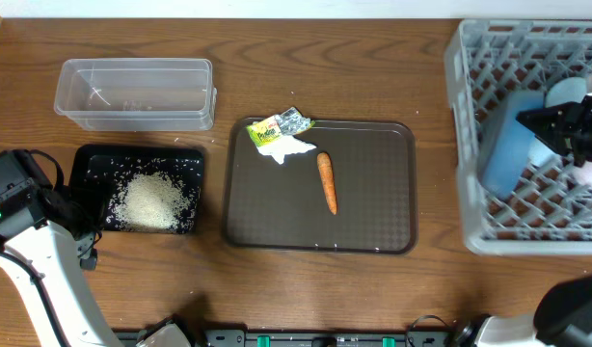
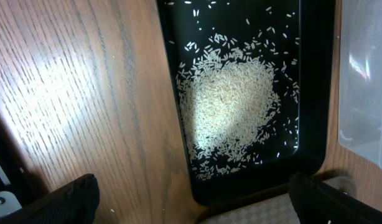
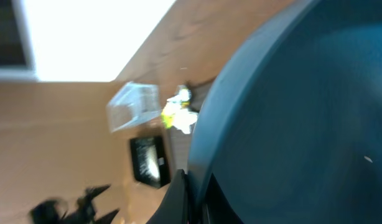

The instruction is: Sort waste into correct bins and load items into the dishwasher rack

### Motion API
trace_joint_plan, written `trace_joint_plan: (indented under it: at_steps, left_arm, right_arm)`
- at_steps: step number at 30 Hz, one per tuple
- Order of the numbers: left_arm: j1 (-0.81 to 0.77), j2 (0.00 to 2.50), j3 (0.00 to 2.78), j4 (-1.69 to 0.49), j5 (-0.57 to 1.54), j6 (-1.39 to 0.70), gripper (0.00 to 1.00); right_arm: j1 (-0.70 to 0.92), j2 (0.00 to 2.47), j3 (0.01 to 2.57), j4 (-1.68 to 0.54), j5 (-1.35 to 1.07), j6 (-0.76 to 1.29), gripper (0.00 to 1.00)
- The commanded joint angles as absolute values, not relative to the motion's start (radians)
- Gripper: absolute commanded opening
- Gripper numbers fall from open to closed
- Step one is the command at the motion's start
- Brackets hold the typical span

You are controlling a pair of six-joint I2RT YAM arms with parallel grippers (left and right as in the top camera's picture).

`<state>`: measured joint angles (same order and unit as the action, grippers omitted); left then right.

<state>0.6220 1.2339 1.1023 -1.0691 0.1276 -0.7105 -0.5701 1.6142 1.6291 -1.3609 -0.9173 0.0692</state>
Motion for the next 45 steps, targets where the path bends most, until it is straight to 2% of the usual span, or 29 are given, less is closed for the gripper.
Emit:
trace_joint_plan:
  at_steps: [1, 6, 10, 15, 23, 26, 28, 29, 31, 36, 39, 40, 43, 45]
  left_arm:
    - [0.628, 1.223, 1.117, -1.073, 0.119, -0.720, 1.00]
    - [0.628, 1.223, 1.117, -1.073, 0.119, -0.720, 1.00]
    - [0.628, 1.223, 1.117, -1.073, 0.119, -0.720, 1.00]
    - [0.628, 1.223, 1.117, -1.073, 0.119, -0.720, 1.00]
    - [0.628, 1.223, 1.117, -1.073, 0.119, -0.720, 1.00]
    - [0.628, 1.223, 1.117, -1.073, 0.119, -0.720, 1.00]
    - [0.628, 1.223, 1.117, -1.073, 0.119, -0.720, 1.00]
    - [0.628, 1.223, 1.117, -1.073, 0.119, -0.720, 1.00]
    - [0.628, 1.223, 1.117, -1.072, 0.119, -0.720, 1.00]
    - [0.628, 1.223, 1.117, -1.073, 0.119, -0.720, 1.00]
    - [0.628, 1.223, 1.117, -1.073, 0.119, -0.720, 1.00]
    - [0.628, 1.223, 1.117, -1.073, 0.119, -0.720, 1.00]
    - [0.628, 1.223, 1.117, -1.073, 0.119, -0.720, 1.00]
    - [0.628, 1.223, 1.117, -1.073, 0.119, -0.720, 1.00]
  right_arm:
    - [-0.595, 1.569, 1.629, -1.364, -0.363, 0.244, 0.02]
    - [-0.595, 1.540, 1.629, -1.362, -0.336, 0.247, 0.14]
    - [-0.590, 1.541, 1.629, -1.368, -0.356, 0.247, 0.07]
    - [-0.588, 1.539, 1.629, -1.333, -0.575, 0.184, 0.07]
    - [-0.558, 1.540, 1.629, -1.327, -0.472, 0.186, 0.20]
    - [-0.514, 1.541, 1.628, -1.345, -0.376, 0.203, 0.29]
    - [-0.477, 1.541, 1.615, -1.341, -0.284, 0.268, 0.26]
    - [-0.456, 1.541, 1.603, -1.335, -0.237, 0.316, 0.18]
    - [-0.424, 1.541, 1.592, -1.327, -0.204, 0.347, 0.13]
    - [-0.411, 1.498, 1.593, -1.324, -0.189, 0.389, 0.17]
    - [-0.412, 1.434, 1.593, -1.328, -0.184, 0.389, 0.26]
    - [-0.412, 1.415, 1.593, -1.328, -0.183, 0.389, 0.32]
    - [-0.412, 1.368, 1.593, -1.344, -0.157, 0.400, 0.60]
    - [-0.412, 1.345, 1.588, -1.374, -0.077, 0.461, 0.99]
